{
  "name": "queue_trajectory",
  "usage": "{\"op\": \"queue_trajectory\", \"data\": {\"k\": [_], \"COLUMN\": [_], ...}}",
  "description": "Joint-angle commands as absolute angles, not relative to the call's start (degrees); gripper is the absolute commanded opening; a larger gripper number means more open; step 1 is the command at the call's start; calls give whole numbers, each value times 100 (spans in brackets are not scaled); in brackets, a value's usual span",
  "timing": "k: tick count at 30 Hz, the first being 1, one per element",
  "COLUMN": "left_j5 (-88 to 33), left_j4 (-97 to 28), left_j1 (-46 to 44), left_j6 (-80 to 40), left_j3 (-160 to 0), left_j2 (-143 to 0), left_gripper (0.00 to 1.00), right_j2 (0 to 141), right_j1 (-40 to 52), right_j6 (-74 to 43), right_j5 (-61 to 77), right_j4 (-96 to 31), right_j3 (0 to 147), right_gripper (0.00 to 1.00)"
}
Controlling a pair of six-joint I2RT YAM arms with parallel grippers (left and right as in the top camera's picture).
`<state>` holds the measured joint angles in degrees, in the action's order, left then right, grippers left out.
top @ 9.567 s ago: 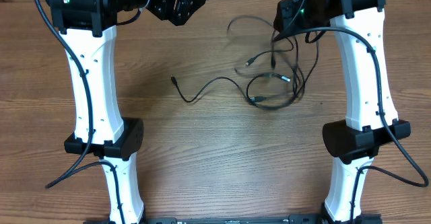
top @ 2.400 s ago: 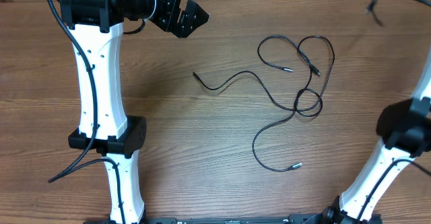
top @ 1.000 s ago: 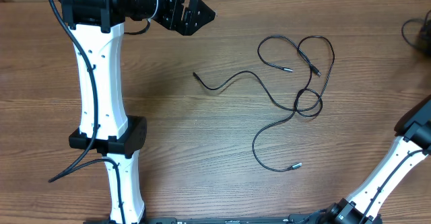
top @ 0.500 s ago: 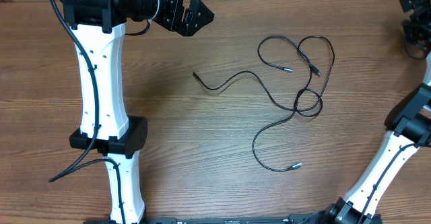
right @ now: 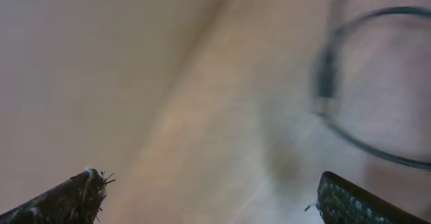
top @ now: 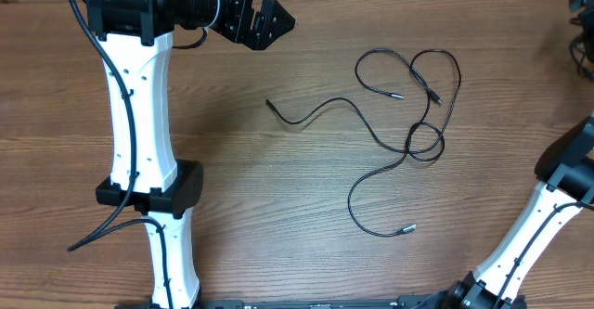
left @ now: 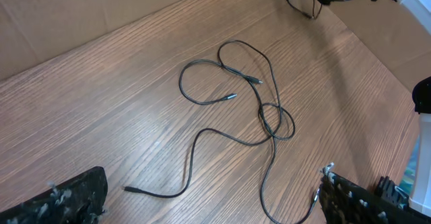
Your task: Untangle cables
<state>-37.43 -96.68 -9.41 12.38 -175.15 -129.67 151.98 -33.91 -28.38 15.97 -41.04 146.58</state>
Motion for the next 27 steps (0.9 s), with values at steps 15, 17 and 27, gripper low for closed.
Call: {"op": "queue_trajectory", "data": {"k": [15,17,27], "left_j5": [-3708,-3706,-3691], "left_j4": [-9679,-9679,-9679], "left_j1": [-991,-1013,-1100], "left_j6": [1282,1282,1328], "left_j3": [-17554,-17554,-17554], "left_j2": [-13019,-13019,-13019], "left_gripper": [100,100,100], "right_j2": [15076,15089,15085], "right_j1": [-3081,-3081,-3164], "right_j6": [-2241,-2244,-3435], "right_j5": [-1326,-1000,-2331], "right_j4": [-4829,-4744,-5516], "right_j3": [14424,14337,14372], "right_gripper": [100,100,100]}}
